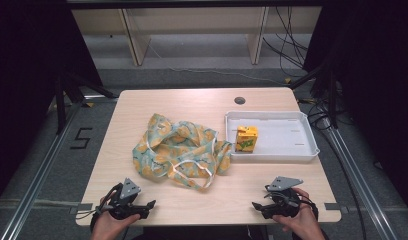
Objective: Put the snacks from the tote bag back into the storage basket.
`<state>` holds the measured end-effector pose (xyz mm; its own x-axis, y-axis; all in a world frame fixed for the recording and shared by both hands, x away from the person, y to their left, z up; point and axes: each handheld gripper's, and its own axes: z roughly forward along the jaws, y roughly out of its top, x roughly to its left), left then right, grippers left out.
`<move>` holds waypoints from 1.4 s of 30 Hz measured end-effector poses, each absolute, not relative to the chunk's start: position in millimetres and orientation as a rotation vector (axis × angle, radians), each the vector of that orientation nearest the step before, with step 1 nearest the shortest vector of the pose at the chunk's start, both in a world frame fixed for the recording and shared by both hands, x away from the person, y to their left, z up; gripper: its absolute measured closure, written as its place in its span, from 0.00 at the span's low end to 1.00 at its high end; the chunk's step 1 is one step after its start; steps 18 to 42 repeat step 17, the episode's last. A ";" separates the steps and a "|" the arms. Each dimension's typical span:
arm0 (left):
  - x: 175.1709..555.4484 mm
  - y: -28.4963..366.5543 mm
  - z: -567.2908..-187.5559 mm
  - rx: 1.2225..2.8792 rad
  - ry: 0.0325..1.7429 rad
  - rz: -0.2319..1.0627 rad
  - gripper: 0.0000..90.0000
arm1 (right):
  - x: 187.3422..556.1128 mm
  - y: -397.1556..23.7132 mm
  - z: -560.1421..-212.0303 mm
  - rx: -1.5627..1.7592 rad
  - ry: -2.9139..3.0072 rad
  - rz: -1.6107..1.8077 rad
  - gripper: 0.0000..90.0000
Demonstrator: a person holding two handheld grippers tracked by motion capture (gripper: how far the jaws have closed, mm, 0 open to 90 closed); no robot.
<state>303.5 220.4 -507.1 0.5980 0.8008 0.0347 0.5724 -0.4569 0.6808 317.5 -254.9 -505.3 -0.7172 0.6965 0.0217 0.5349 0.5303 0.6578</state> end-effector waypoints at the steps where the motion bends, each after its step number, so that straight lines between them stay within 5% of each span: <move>1: 303.6 219.4 -508.1 2.176 1.094 0.470 0.26 | 317.0 -254.4 -505.8 1.053 2.518 0.974 0.26; 42: 304.2 220.0 -508.3 2.190 1.090 0.460 0.26 | 317.8 -254.7 -506.7 1.048 2.522 0.973 0.25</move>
